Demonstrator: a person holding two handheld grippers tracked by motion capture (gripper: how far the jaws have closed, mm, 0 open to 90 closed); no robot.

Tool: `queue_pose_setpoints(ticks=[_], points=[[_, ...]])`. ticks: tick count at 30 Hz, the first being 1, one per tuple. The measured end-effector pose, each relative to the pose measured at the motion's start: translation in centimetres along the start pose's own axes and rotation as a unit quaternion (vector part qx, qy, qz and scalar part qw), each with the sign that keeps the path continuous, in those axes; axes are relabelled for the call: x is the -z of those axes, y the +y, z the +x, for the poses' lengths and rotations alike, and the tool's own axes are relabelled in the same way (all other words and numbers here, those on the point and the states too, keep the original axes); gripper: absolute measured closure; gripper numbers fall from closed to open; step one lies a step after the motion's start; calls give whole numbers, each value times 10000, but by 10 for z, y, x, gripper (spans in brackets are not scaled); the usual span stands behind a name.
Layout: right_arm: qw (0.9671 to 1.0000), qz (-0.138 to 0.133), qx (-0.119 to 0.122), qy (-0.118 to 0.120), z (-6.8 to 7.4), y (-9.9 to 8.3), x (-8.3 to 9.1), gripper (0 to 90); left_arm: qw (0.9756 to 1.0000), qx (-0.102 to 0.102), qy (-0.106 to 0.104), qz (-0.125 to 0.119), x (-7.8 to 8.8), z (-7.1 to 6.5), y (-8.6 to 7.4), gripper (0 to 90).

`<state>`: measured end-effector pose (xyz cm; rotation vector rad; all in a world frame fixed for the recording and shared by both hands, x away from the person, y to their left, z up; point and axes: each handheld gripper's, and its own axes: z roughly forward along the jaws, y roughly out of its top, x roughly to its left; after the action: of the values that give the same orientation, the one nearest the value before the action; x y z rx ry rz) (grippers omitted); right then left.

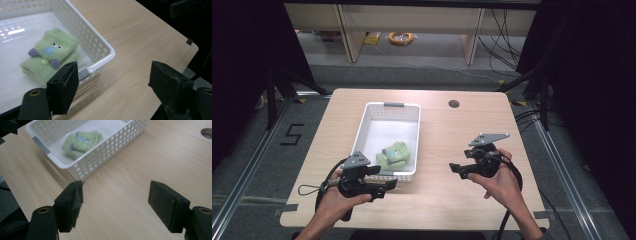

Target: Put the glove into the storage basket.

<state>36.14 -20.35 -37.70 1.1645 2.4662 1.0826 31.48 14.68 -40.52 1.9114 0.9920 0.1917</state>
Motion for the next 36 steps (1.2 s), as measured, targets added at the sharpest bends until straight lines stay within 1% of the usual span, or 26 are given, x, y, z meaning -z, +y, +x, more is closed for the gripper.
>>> queue_pose_setpoints(ticks=[1,2,4,5,6,8,11,12,13,14,15,17,18,19,20,21,22,26,27,28,30,31,33,34,35,36], points=[[9998,-201,-81,-37,1,-5,-1,288,10000,-40,-13,3,-1,-4,-5,232],[10000,-57,68,-22,-3,-6,2,286,10000,-63,-25,2,-2,-7,-7,232],[9998,-179,11,-63,-5,-13,3,284,9999,-84,-72,-18,-4,-11,-12,232],[9998,-137,87,-94,-7,-16,6,284,9999,-130,-71,-23,-5,-13,-14,232],[9998,-163,-49,-114,-5,-19,7,283,9999,-86,-69,-2,-6,-15,-17,232],[9995,-266,122,-154,-8,-25,9,283,9998,-140,-95,40,-7,-19,-22,232],[9996,-245,-20,-137,-7,-34,15,282,9998,-182,-82,52,-10,-23,-28,232],[9994,-303,6,-158,-8,-37,16,283,9998,-169,-101,37,-11,-23,-30,232],[9995,-241,-132,-135,-6,-40,18,283,9999,-145,-59,63,-12,-24,-32,232],[9994,-316,-44,-126,-8,-43,18,282,9998,-110,-113,71,-13,-24,-33,232],[9995,-244,-192,-108,-7,-46,20,282,9998,-147,-84,53,-14,-23,-34,232],[9995,-289,-126,-91,-11,-53,20,278,9998,-136,-125,124,-16,-22,-37,232],[9992,-301,-224,-130,-11,-56,20,275,9998,-129,-89,112,-18,-23,-39,232],[9994,-294,-135,-151,-14,-59,19,273,9997,-145,-132,138,-19,-22,-40,231],[9990,-197,-374,-110,-12,-62,20,274,9998,-91,-169,107,-20,-23,-42,228],[9993,-274,-221,-127,-16,-65,18,273,9997,-96,-180,128,-21,-22,-43,223],[9987,-252,-418,-119,-15,-68,18,273,9997,-73,-199,137,-22,-22,-44,217],[9989,-303,-355,-5,-19,-76,15,263,9996,-68,-203,180,-25,-21,-50,199],[9984,-287,-488,-27,-16,-78,15,261,9996,-88,-224,175,-27,-21,-51,197],[9988,-276,-396,-46,-17,-79,14,258,9995,-89,-225,223,-27,-21,-52,195],[9984,-310,-476,21,-15,-83,11,250,9993,-141,-237,245,-28,-21,-55,194],[9991,-282,-325,-60,-17,-84,12,250,9993,-167,-190,271,-29,-22,-56,194],[9992,-238,-322,-10,-16,-88,10,243,9991,-181,-224,302,-29,-21,-57,194],[9986,-178,-494,6,-13,-90,10,243,9992,-167,-230,290,-30,-21,-59,194],[9990,-262,-355,57,-15,-92,8,243,9992,-114,-196,319,-30,-22,-59,194],[9986,-183,-497,5,-12,-94,9,244,9992,-167,-227,300,-30,-21,-60,193]])
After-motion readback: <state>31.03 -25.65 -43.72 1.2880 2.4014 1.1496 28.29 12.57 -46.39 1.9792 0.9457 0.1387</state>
